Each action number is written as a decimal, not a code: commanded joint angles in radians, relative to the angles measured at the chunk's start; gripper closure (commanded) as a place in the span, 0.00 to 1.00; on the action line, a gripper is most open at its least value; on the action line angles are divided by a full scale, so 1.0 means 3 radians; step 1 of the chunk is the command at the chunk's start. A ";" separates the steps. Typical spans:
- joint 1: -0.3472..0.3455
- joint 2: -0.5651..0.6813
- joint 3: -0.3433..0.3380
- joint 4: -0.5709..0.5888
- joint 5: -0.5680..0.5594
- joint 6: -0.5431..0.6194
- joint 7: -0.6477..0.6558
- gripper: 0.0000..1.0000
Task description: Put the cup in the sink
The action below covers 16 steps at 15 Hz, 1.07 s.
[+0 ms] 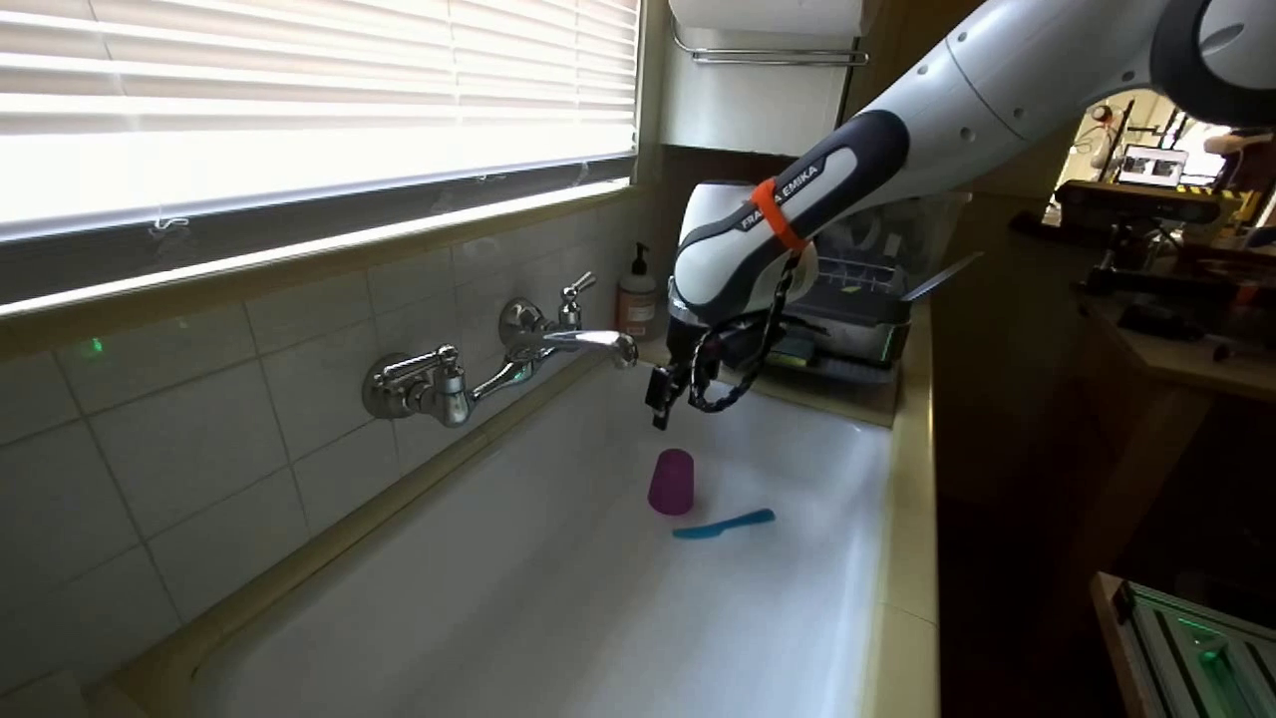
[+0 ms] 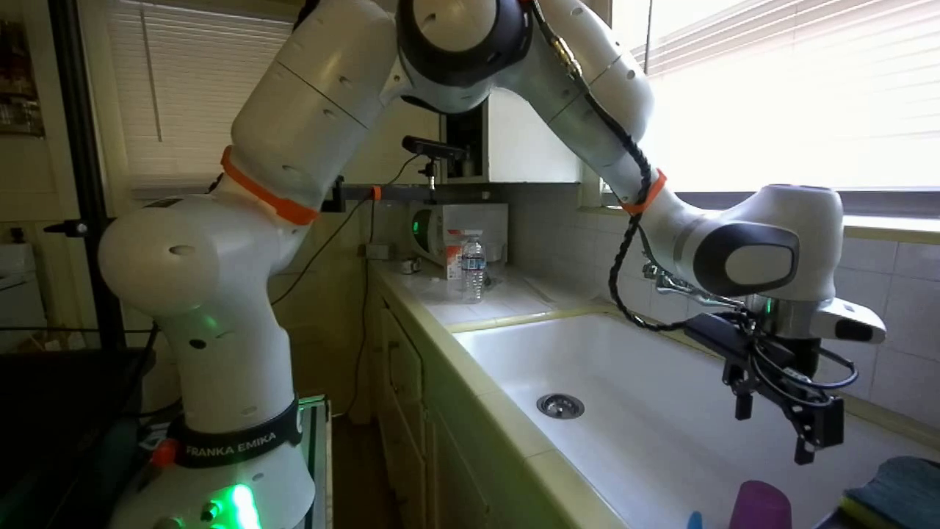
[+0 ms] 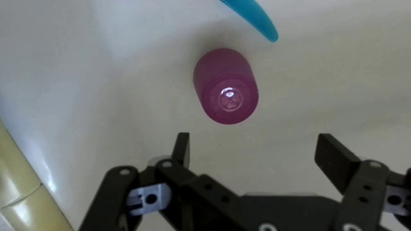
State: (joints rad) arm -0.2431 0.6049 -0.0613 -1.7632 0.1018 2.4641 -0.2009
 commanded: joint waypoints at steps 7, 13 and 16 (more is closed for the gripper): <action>0.0106 -0.1003 -0.0065 -0.0832 -0.0086 -0.0213 0.0087 0.00; 0.0158 -0.1412 -0.0125 -0.1173 -0.0166 -0.0246 0.0140 0.00; 0.0171 -0.1577 -0.0170 -0.1302 -0.0250 -0.0243 0.0203 0.00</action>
State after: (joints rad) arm -0.2125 0.2065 -0.0864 -2.0833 0.0633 2.4037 -0.1758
